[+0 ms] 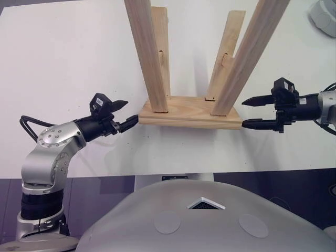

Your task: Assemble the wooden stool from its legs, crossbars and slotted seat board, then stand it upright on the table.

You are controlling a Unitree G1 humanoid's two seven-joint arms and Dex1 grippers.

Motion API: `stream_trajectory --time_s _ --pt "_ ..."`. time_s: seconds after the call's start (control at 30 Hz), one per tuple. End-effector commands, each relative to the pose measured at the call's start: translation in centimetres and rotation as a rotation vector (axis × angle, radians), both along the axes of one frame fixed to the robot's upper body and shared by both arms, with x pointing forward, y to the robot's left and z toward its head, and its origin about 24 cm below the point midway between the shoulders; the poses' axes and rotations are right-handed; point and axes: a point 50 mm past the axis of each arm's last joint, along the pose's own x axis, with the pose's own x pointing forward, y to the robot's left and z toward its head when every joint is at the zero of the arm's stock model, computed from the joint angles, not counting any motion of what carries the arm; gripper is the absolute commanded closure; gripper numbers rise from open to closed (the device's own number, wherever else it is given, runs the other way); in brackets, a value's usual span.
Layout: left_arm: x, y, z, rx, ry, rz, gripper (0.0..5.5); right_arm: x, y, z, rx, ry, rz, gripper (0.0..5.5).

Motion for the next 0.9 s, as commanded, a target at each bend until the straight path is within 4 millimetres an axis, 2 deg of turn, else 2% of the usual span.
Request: stream_trajectory --time_s 0.03,0.13,0.37,0.63,0.73,0.9 --pt "-1.5 -4.6 1.9 -0.276 -0.004 -0.262 1.70 0.1 3.2 1.1 0.256 0.019 0.149 1.05" --pt "-1.4 -4.4 2.3 -0.298 -0.011 -0.267 1.70 -0.4 3.1 0.8 0.263 0.071 0.166 1.05" --pt "-0.6 -3.8 4.9 -0.411 -0.055 -0.267 1.70 -0.9 3.3 0.6 0.257 0.096 0.205 1.05" --pt "-1.6 -4.2 4.6 -0.382 -0.015 -0.301 1.70 -0.7 2.7 1.1 0.259 0.061 0.165 1.05" --pt "-1.1 -2.6 4.5 -0.328 -0.034 -0.289 1.70 -1.1 1.5 1.7 0.176 -0.056 0.092 1.05" --pt "-1.1 -0.3 5.9 -0.262 -0.059 -0.316 1.70 -2.5 -1.2 2.9 -0.038 -0.221 -0.007 1.05"
